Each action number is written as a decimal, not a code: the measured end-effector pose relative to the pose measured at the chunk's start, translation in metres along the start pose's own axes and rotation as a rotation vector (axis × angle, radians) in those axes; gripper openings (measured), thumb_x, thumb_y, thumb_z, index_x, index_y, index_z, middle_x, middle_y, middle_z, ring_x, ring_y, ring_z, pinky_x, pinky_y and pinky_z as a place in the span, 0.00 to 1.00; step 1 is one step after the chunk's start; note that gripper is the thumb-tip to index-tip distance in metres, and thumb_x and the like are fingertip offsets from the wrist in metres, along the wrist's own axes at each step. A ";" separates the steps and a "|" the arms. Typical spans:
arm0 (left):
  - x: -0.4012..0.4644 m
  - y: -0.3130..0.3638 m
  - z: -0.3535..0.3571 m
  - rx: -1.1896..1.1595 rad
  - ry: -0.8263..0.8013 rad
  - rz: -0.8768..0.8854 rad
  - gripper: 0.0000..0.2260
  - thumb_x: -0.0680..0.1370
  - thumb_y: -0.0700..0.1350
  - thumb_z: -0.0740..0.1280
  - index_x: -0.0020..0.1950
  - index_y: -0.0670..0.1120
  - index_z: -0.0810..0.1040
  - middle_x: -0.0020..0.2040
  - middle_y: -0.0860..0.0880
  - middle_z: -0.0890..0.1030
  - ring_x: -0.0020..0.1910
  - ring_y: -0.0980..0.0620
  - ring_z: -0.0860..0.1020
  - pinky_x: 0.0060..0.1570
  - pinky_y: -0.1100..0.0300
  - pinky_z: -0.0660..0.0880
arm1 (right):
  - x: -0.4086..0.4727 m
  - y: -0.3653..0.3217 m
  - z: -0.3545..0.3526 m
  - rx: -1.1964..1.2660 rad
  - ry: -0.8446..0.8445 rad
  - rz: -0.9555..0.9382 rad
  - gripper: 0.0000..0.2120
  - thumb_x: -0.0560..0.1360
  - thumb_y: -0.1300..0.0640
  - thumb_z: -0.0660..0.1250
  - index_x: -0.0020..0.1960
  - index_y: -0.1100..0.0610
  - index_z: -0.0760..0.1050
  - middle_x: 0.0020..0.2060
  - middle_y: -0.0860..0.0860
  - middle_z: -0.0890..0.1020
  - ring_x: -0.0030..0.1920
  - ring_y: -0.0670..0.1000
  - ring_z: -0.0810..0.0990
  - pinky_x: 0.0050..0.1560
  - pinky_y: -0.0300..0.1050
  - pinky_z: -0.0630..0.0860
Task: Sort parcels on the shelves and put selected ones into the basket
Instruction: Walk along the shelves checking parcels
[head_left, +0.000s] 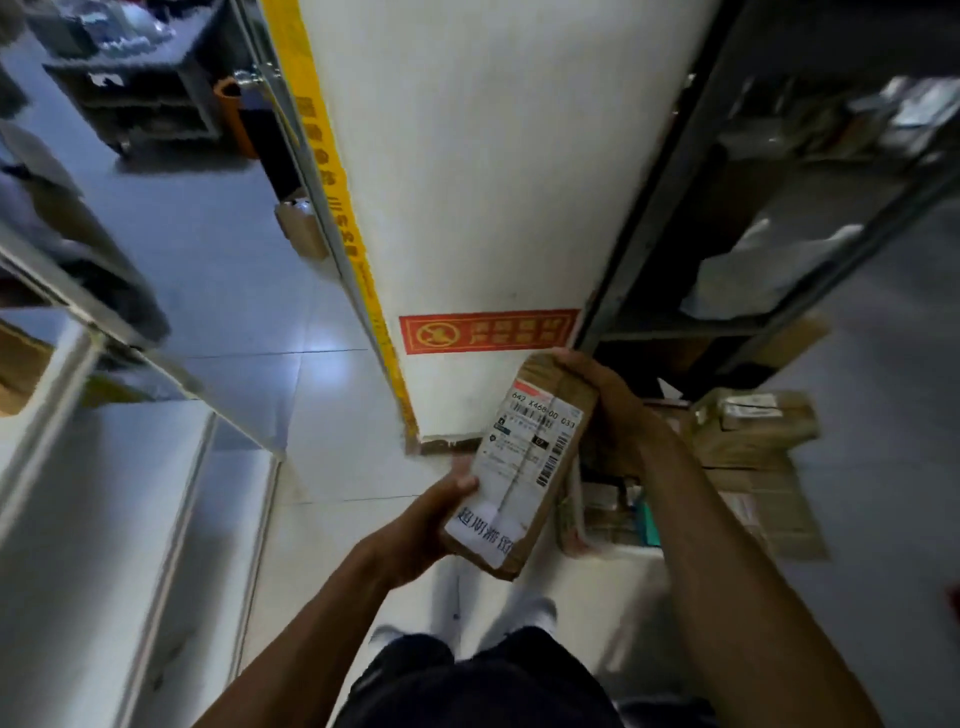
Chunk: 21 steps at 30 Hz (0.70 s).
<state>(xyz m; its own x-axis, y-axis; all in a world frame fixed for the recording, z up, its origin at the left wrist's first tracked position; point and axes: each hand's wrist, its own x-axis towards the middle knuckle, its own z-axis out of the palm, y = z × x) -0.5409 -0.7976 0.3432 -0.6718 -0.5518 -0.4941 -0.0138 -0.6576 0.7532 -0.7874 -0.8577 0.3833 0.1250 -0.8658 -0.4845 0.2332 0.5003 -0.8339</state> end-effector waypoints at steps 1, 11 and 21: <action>0.017 -0.001 0.012 0.006 -0.003 -0.029 0.48 0.61 0.69 0.77 0.73 0.45 0.69 0.61 0.42 0.83 0.54 0.46 0.83 0.50 0.51 0.81 | -0.006 0.007 -0.018 0.104 0.089 -0.023 0.21 0.74 0.39 0.70 0.52 0.57 0.82 0.45 0.55 0.85 0.49 0.57 0.82 0.54 0.51 0.75; 0.174 -0.018 0.114 0.116 -0.151 -0.321 0.50 0.56 0.67 0.80 0.72 0.45 0.72 0.61 0.39 0.82 0.57 0.43 0.82 0.61 0.42 0.77 | -0.071 0.118 -0.153 0.514 0.482 -0.052 0.45 0.61 0.44 0.83 0.73 0.53 0.69 0.65 0.59 0.80 0.64 0.61 0.80 0.60 0.61 0.79; 0.317 -0.067 0.100 0.440 -0.326 -0.682 0.42 0.63 0.54 0.79 0.76 0.55 0.69 0.65 0.47 0.81 0.65 0.43 0.78 0.70 0.40 0.69 | -0.074 0.212 -0.203 0.830 0.773 0.130 0.32 0.70 0.54 0.78 0.72 0.51 0.70 0.63 0.59 0.81 0.55 0.60 0.85 0.48 0.61 0.83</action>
<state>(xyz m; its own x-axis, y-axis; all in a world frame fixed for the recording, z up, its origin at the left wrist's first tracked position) -0.8268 -0.8770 0.1797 -0.5897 0.1081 -0.8003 -0.7297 -0.4959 0.4707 -0.9430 -0.6860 0.1887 -0.3654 -0.4265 -0.8274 0.8634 0.1770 -0.4725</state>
